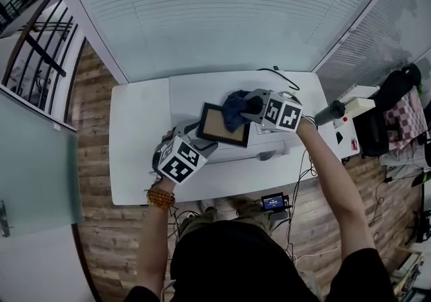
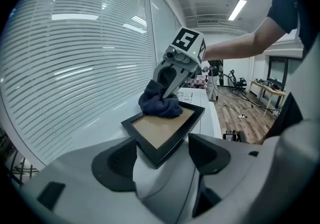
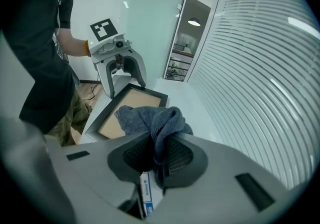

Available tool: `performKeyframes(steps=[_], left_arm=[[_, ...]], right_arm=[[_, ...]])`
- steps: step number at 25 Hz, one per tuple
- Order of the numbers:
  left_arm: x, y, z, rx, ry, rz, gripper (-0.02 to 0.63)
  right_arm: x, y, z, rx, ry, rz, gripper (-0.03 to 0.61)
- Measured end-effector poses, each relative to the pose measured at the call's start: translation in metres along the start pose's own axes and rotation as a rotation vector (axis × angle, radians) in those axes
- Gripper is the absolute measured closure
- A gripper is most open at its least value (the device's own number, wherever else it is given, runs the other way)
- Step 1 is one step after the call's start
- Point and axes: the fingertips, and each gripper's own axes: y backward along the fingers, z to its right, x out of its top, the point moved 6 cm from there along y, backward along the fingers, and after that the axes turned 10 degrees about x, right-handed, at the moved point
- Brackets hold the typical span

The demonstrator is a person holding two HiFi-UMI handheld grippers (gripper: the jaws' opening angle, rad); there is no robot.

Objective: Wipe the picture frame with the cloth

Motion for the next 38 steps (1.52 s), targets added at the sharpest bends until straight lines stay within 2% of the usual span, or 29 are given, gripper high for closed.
performKeyframes(steps=[14, 19, 24, 29, 31, 33, 35, 38], left_arm=[[0.001, 0.0, -0.001, -0.015, 0.003, -0.009, 0.284], [0.0, 0.0, 0.0, -0.018, -0.008, -0.002, 0.291], [0.0, 0.0, 0.002, -0.005, -0.016, 0.013, 0.295], [-0.003, -0.001, 0.005, 0.003, -0.016, 0.02, 0.295], [-0.003, -0.001, 0.003, 0.004, -0.017, 0.021, 0.295], [-0.003, 0.0, 0.002, 0.003, -0.017, 0.019, 0.293], [-0.003, 0.0, 0.0, 0.0, -0.013, 0.014, 0.293], [-0.003, -0.001, 0.001, -0.006, 0.0, 0.002, 0.291]], right_arm=[[0.06, -0.034, 0.019, 0.044, 0.102, -0.057, 0.532], [0.074, -0.046, 0.024, 0.031, 0.082, -0.042, 0.532], [0.081, -0.048, 0.027, -0.021, 0.071, 0.047, 0.531], [0.058, 0.001, 0.025, -0.161, 0.088, 0.165, 0.531], [0.039, 0.031, 0.023, -0.222, 0.116, 0.105, 0.531], [0.016, 0.048, 0.017, -0.234, 0.146, 0.001, 0.531], [-0.003, 0.043, 0.006, -0.188, 0.163, -0.075, 0.531], [-0.017, 0.015, -0.017, -0.133, 0.217, -0.135, 0.531]])
